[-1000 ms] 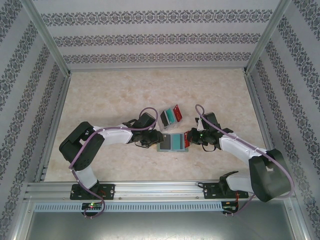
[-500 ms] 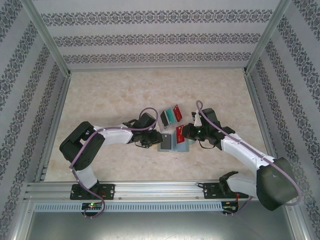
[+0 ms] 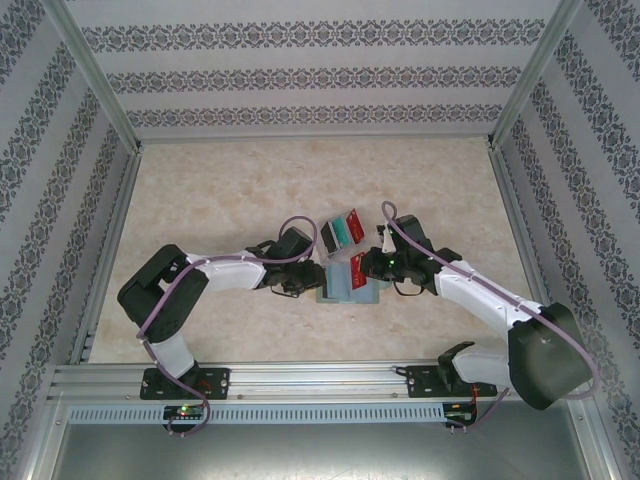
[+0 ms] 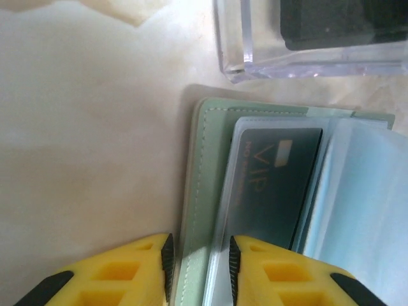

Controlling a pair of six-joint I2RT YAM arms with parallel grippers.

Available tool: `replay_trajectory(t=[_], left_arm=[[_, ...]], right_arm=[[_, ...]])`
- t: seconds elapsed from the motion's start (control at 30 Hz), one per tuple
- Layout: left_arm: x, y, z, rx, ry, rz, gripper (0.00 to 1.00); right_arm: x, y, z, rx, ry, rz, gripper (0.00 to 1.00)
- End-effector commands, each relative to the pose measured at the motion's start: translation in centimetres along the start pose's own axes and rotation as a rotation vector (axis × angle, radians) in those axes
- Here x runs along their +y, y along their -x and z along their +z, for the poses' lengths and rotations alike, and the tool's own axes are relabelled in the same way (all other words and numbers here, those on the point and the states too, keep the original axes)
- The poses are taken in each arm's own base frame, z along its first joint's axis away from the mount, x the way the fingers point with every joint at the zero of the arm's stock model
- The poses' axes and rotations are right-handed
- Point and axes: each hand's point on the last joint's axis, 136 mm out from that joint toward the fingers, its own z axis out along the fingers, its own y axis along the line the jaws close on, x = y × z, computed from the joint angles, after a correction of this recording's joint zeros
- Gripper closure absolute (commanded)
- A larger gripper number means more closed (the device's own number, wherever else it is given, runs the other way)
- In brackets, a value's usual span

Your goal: Put the credit cards into the card holder

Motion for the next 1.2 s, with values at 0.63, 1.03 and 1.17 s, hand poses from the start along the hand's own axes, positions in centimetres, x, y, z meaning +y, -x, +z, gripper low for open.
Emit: replay_trajectory(t=[0.63,1.03,1.17], left_arm=[[-0.8,0.6,-0.4,-0.061,0.027,0.056,0.55],[-0.7,0.0,0.9,-0.009,0.011,0.048,0.56],[-0.5,-0.2,1.3,0.003,0.017,0.043,0.61]], right_arm=[[1.3,-0.4,1.1,-0.02,0.171,0.092,0.94],[-0.3,-2.6,4.8,0.047,0.211,0.159,0.94],[0.1,-2.8,5.5,0.054,0.248,0.166,0.95]])
